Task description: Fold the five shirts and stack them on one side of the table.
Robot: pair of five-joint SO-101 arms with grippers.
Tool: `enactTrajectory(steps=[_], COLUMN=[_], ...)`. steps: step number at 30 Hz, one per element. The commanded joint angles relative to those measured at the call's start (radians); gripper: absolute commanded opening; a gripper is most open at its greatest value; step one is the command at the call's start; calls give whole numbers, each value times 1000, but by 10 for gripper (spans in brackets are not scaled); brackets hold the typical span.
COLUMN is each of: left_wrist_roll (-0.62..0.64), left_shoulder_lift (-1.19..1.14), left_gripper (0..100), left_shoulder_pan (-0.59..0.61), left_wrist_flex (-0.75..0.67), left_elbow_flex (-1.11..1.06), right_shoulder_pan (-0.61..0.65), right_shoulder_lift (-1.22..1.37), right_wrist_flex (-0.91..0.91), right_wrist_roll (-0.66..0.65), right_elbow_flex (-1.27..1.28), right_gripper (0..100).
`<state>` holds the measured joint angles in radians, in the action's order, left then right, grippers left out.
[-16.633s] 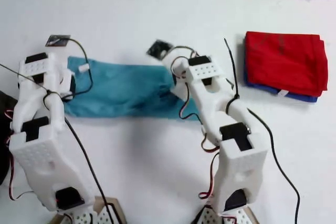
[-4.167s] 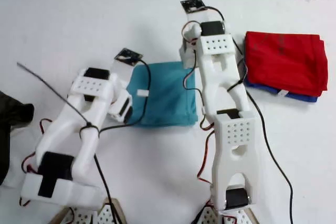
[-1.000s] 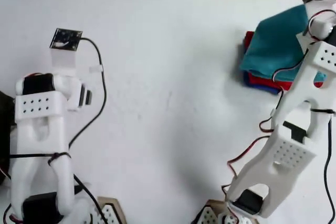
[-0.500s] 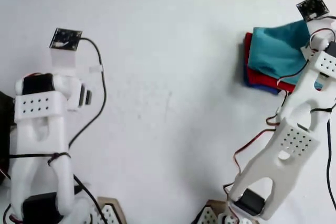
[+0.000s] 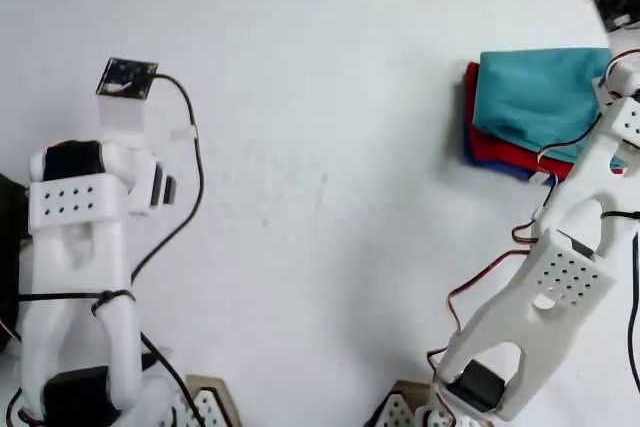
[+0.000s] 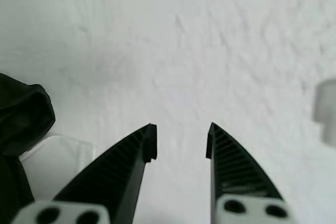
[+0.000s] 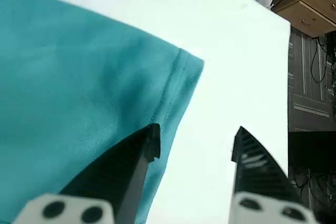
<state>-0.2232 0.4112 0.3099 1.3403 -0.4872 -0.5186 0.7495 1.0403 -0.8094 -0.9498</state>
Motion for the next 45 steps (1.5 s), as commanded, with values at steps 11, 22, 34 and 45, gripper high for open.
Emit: enactTrajectory(steps=[11,22,34,45], left_wrist_roll=[-189,-350,-351,-540], left_shoulder_lift=[0,-187,-485,-588], left_gripper=[180,181,181,181], left_shoulder_pan=[425,664,675,865], left_wrist_flex=[163,38,-117,-29], left_elbow_flex=[266,275,392,501], right_shoulder_pan=[42,297,378,516], right_shoulder_lift=[-314,-446,-955,-1500], right_wrist_flex=[369,731,728,547], right_wrist_roll=[249,252,249,250], right_elbow_flex=[-21,-6,760,1432], right_gripper=[108,230,230,230])
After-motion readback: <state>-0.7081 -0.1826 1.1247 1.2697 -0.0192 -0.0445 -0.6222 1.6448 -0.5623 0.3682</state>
